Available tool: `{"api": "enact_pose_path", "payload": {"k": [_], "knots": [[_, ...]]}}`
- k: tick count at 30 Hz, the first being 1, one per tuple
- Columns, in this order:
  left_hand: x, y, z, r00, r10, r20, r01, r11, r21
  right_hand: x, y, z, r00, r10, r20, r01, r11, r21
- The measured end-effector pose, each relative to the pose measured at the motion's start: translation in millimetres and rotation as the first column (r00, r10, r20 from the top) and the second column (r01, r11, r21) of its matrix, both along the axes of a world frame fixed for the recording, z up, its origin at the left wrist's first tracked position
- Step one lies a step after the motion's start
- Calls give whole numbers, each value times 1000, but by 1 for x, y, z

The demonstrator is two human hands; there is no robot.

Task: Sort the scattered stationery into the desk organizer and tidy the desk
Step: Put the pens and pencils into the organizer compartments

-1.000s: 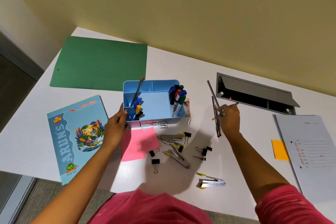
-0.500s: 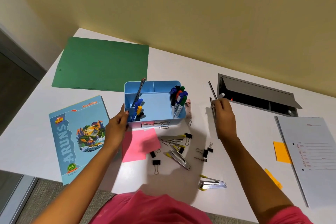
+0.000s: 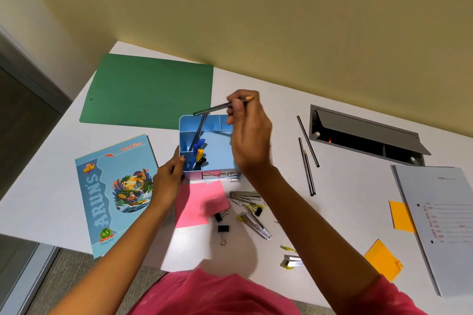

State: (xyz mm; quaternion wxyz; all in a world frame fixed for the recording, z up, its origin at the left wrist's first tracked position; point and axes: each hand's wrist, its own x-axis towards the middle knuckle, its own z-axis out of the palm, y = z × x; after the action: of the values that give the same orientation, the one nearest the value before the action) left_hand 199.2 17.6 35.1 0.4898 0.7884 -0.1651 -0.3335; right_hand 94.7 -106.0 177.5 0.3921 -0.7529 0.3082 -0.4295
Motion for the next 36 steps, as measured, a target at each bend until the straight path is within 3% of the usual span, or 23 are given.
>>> {"api": "enact_pose_path", "payload": {"k": [5,9,22,25,30,32,36], "knots": [[-1,0,0,1000,0,8,0,1000,-14,22,4,-14,963,131,-235,-136,991,-5],[-1,0,1,1000,6,25,-6,1000,2,28,3,-29,928,142,-344,-157,988,-15],[0,0,-3,999,-15,42,15,1000,5,26,4,-49,906,115,-408,-126,992,0],[1,0,-5,999,-12,49,12,1000,8,18,-1,-44,932,34,-360,-47,999,-27],[0,-1,-3,1000,-6,31,6,1000,12,-28,-34,-50,959,-261,-105,241,955,-174],[0,-1,-2,1000,-2,23,2,1000,5,-52,-53,-59,912,-386,-137,374,922,-103],[1,1,-7,1000,10,-9,-10,1000,-20,-106,-86,-97,740,-560,-371,585,809,-53]]}}
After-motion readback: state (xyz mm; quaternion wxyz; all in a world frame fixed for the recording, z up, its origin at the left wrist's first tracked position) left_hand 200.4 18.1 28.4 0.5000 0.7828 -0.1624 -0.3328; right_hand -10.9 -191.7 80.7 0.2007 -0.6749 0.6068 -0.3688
